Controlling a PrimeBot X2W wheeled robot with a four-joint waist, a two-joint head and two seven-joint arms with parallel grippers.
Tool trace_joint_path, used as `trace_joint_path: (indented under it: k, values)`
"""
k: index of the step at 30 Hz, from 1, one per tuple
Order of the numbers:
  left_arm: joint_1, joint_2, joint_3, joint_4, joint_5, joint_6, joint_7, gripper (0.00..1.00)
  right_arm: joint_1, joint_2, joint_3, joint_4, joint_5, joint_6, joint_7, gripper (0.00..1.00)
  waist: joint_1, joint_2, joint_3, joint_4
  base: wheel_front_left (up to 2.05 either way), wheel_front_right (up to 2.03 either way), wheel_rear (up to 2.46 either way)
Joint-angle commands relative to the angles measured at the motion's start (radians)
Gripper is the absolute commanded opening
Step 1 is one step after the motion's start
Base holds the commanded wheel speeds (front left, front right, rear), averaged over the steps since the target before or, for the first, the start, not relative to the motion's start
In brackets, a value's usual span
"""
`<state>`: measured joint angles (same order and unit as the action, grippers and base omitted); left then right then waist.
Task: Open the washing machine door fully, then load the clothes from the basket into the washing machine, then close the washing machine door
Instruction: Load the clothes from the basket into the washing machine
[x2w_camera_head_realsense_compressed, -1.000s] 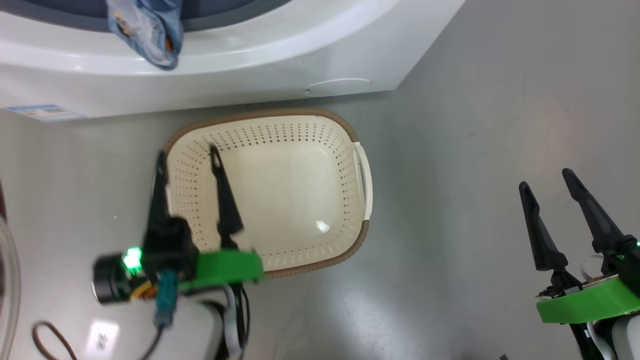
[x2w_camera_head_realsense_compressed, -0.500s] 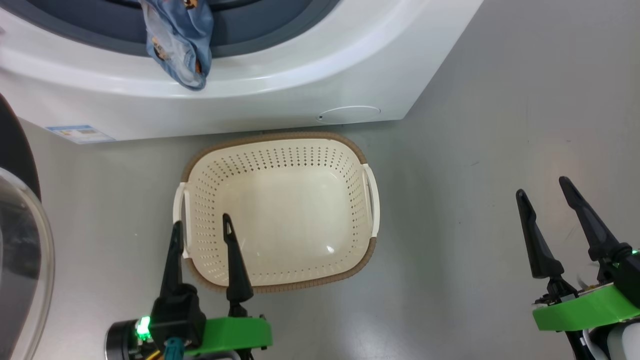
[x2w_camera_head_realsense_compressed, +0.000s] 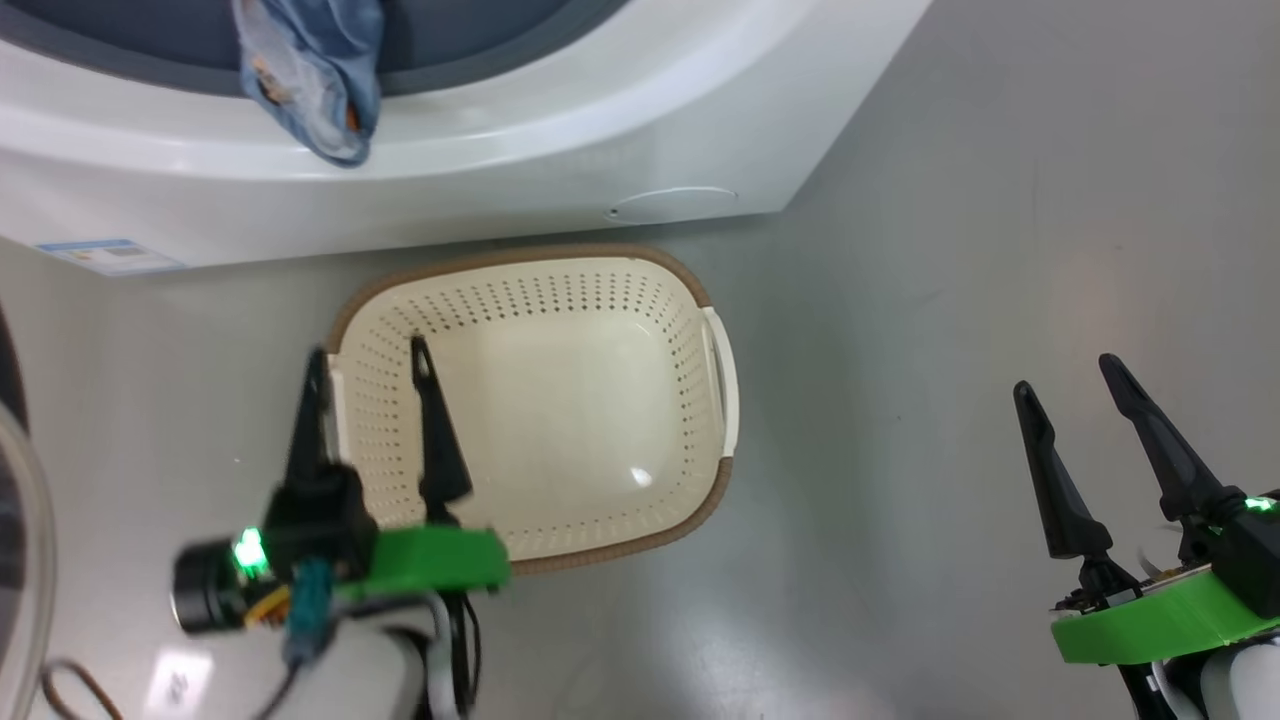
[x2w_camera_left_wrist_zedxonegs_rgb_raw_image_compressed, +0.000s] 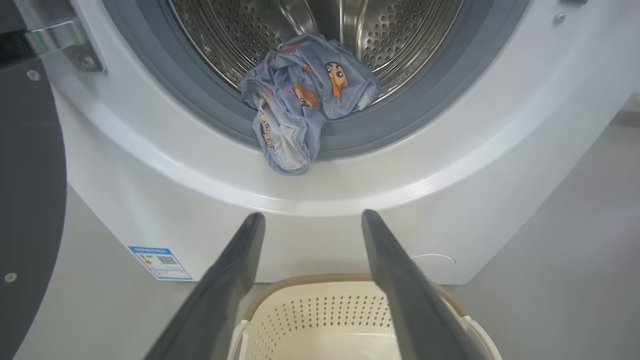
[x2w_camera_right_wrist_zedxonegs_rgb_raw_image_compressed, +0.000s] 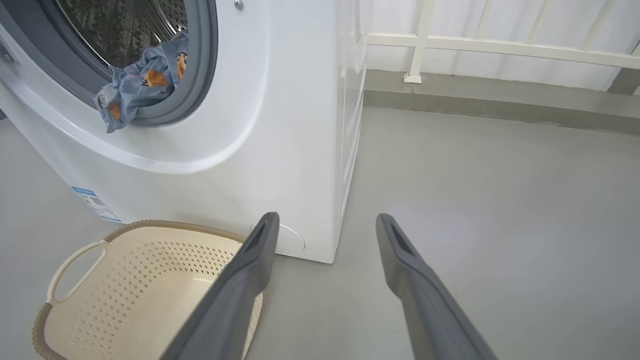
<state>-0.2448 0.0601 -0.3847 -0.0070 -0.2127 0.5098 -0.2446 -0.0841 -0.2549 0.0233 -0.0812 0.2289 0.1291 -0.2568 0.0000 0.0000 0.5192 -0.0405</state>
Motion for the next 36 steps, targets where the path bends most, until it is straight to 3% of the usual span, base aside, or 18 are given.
trace_joint_path:
  k: [1,13,17,26,36]
  values:
    - [-0.04,0.019,0.038,0.002,-0.004,-0.005,0.015,1.0,-0.005,-0.009,0.023,-0.021,-0.001,0.002,-0.005,1.0,0.0,0.0,0.028,-0.028,0.0,0.0,0.0]
    - [-0.408,0.12,0.156,0.211,-0.032,-0.027,0.202,1.0,-0.053,0.047,0.066,0.019,0.027,0.002,-0.005,1.0,0.0,0.0,0.084,-0.158,0.0,0.0,0.0]
    - [-0.501,0.147,0.176,0.28,-0.025,-0.007,0.277,1.0,-0.058,0.059,0.08,0.027,0.033,0.002,-0.005,1.0,0.0,0.0,0.09,-0.193,0.0,0.0,0.0]
    - [-0.651,0.178,0.198,0.403,-0.013,0.044,0.4,1.0,-0.055,0.057,0.086,0.037,0.036,0.002,-0.005,1.0,0.0,0.0,0.092,-0.222,0.0,0.0,0.0]
    - [-0.708,0.204,0.207,0.497,-0.018,0.053,0.447,1.0,-0.036,0.046,0.1,0.039,0.033,0.002,-0.005,1.0,0.0,0.0,0.081,-0.221,0.0,0.0,0.0]
